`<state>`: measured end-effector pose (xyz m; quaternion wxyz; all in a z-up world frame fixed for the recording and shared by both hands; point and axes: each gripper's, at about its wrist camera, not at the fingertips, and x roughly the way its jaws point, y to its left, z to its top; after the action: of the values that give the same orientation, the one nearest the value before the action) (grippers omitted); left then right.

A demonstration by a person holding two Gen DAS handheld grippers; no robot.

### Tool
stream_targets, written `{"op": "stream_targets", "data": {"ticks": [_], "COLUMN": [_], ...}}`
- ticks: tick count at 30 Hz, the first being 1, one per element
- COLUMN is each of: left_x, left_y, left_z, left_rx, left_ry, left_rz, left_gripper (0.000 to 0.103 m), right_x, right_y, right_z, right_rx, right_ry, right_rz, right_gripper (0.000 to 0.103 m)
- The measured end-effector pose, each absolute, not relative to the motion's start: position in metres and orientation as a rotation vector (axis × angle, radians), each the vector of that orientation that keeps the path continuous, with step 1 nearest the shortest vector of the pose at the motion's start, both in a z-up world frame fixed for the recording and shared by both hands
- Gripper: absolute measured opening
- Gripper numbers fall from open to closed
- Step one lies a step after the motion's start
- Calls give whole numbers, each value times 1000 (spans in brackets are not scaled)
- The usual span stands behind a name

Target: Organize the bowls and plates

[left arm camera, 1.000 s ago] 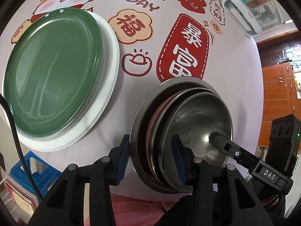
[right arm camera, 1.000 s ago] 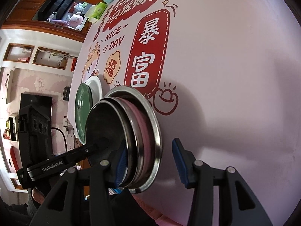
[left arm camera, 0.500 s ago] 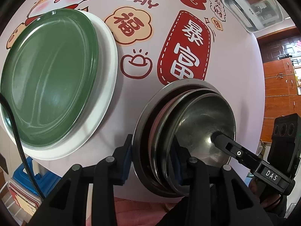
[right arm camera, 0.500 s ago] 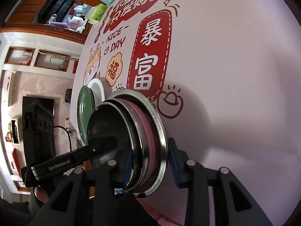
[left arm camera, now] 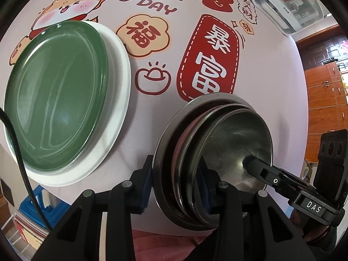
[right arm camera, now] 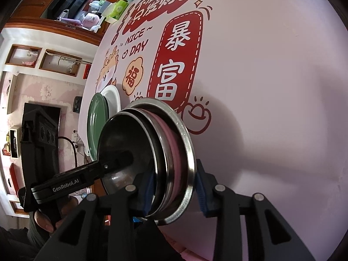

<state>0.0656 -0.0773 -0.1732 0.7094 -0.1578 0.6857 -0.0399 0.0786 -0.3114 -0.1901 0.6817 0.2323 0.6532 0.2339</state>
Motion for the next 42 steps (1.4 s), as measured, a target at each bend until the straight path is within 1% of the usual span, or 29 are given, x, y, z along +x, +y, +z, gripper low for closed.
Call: {"op": "stream_targets", "data": {"ticks": [13, 21, 30, 42], "left_x": [59, 58, 62, 68], "left_y": [-101, -96, -73, -19], "left_z": [-154, -138, -118, -102], "left_rx": [-317, -310, -288, -264], "left_ry": [1481, 1454, 1426, 1414], "left_rz": [-96, -88, -79, -69], "left_gripper": [36, 36, 36, 36], "right_x": [76, 79, 84, 93], "right_y": [-331, -325, -301, -249], "right_z": [-176, -163, -149, -139], "right_rx": [539, 533, 545, 562], "right_ry": [1416, 1378, 1349, 1339], "right_rz": [526, 551, 567, 578], "right_gripper": [32, 32, 31, 31]}}
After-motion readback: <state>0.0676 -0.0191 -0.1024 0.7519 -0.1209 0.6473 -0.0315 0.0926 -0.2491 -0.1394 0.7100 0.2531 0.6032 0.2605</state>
